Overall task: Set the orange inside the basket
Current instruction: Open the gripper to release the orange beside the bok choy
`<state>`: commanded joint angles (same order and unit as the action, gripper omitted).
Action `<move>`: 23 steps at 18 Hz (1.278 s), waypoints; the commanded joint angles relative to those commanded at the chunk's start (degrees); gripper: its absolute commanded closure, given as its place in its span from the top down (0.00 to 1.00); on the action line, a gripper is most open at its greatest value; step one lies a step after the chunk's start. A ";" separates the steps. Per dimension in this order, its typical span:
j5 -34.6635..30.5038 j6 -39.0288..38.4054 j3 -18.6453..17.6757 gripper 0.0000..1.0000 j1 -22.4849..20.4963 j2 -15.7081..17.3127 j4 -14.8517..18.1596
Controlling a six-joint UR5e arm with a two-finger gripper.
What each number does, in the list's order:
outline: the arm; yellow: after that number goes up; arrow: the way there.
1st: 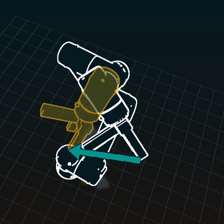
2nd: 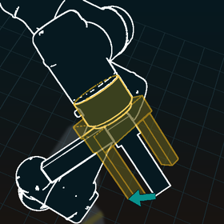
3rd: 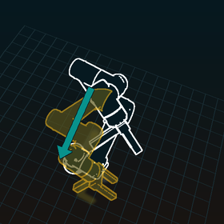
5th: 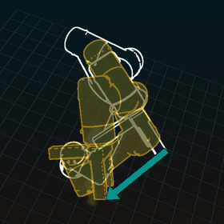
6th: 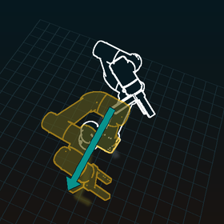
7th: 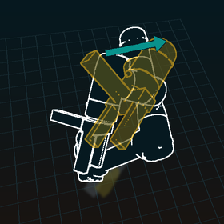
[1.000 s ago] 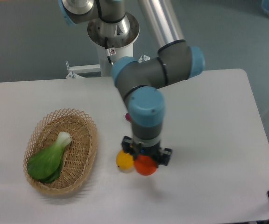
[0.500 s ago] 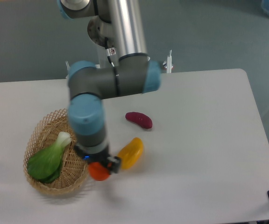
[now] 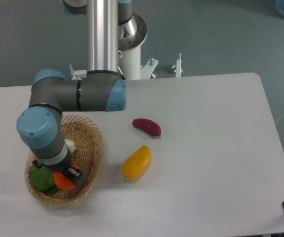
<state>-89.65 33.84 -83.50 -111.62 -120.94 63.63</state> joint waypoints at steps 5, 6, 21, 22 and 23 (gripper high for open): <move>1.58 0.00 0.00 1.00 0.09 -0.09 0.17; 3.07 -0.17 -0.09 1.00 0.09 0.09 0.26; 3.52 4.30 -4.39 1.00 -15.45 8.17 -0.62; 2.91 5.35 -4.39 1.00 -16.69 8.43 -0.70; 2.30 6.23 -4.31 1.00 -17.66 8.52 -0.70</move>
<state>-87.36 40.07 -87.80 -129.28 -112.41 62.93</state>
